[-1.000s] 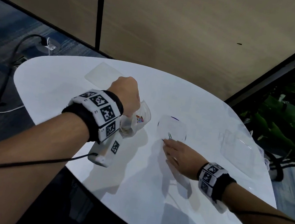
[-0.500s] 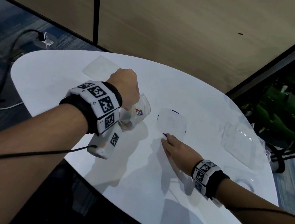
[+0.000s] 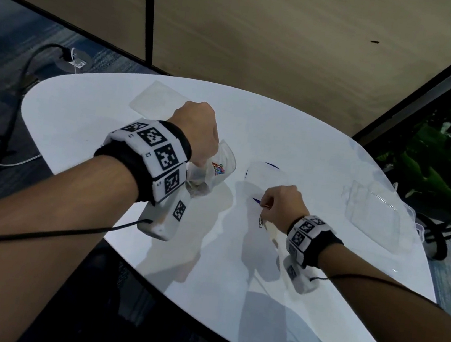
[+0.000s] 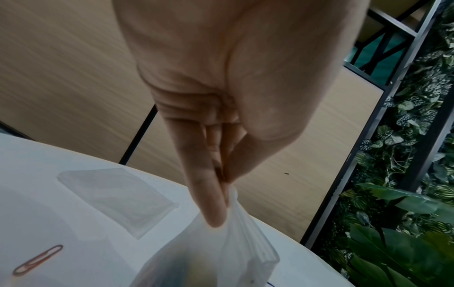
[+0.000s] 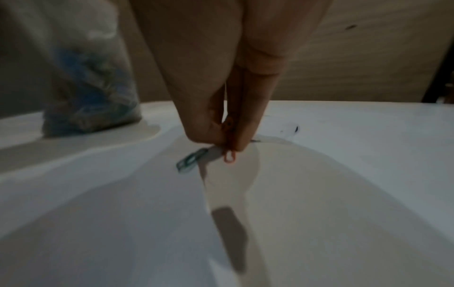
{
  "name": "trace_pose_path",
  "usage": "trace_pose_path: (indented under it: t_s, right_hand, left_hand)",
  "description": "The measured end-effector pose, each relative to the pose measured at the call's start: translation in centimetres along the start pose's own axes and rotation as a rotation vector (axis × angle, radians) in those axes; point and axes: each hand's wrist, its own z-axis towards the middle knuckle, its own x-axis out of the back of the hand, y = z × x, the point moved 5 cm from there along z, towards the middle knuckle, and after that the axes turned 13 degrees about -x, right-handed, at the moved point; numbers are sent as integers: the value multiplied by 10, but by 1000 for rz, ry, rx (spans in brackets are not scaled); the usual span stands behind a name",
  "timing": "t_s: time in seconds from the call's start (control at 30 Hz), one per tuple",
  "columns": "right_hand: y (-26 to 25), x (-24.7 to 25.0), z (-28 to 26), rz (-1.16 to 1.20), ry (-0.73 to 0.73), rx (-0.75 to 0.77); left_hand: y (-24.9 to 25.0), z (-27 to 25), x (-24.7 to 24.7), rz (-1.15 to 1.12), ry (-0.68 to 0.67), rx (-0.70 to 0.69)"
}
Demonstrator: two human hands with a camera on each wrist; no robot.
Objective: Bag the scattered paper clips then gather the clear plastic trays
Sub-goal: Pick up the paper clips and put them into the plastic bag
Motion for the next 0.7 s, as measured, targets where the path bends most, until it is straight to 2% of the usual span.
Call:
trace_pose_path:
  t_s: [0.1, 0.17, 0.27, 0.37, 0.43, 0.47, 0.57, 0.7]
  right_hand:
    - [3, 7, 15, 49, -62, -105]
    - [11, 15, 24, 112, -52, -159]
    - [25, 30, 30, 330, -47, -309]
    - [13, 50, 28, 826, -103, -378]
    - [-21, 68, 18, 1196, -210, -279]
    - [-40, 77, 11, 1277, -254, -224]
    - [-87, 86, -9, 1237, -312, -81]
    - [-110, 82, -27, 850, -249, 54]
  left_hand:
    - [2, 0, -2, 1, -10, -5]
    - [3, 0, -2, 0, -11, -3]
    - [6, -1, -2, 1, -9, -8]
    - [9, -2, -3, 1, -11, -10]
    - [11, -2, -4, 0, -12, -7]
    - [11, -2, -4, -1, -12, -5]
    - [13, -3, -4, -5, 2, -7]
    - [13, -5, -2, -23, 27, -5]
